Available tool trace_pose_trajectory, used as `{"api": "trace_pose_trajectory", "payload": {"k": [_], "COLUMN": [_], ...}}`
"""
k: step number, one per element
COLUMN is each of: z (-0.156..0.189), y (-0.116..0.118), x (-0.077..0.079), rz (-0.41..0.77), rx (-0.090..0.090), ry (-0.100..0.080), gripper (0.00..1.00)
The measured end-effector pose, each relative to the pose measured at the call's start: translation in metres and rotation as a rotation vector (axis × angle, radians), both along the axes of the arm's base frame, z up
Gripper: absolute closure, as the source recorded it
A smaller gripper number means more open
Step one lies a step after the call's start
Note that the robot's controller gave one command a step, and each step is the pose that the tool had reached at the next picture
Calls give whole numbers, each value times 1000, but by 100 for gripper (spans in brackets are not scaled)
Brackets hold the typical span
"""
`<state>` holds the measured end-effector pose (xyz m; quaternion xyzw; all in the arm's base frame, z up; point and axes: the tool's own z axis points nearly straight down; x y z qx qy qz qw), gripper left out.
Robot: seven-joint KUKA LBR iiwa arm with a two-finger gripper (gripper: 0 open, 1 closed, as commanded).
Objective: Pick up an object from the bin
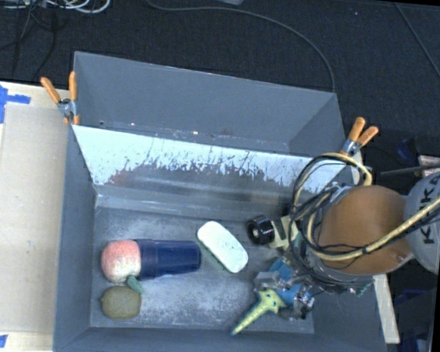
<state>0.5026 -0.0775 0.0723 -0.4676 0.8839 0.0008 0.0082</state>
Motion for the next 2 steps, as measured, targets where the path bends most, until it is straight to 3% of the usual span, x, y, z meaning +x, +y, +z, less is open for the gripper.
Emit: {"api": "trace_pose_trajectory", "payload": {"k": [2], "z": [21], "y": [2], "x": [-2], "rz": [-2], "rx": [3], "ry": [7], "gripper": [100]}}
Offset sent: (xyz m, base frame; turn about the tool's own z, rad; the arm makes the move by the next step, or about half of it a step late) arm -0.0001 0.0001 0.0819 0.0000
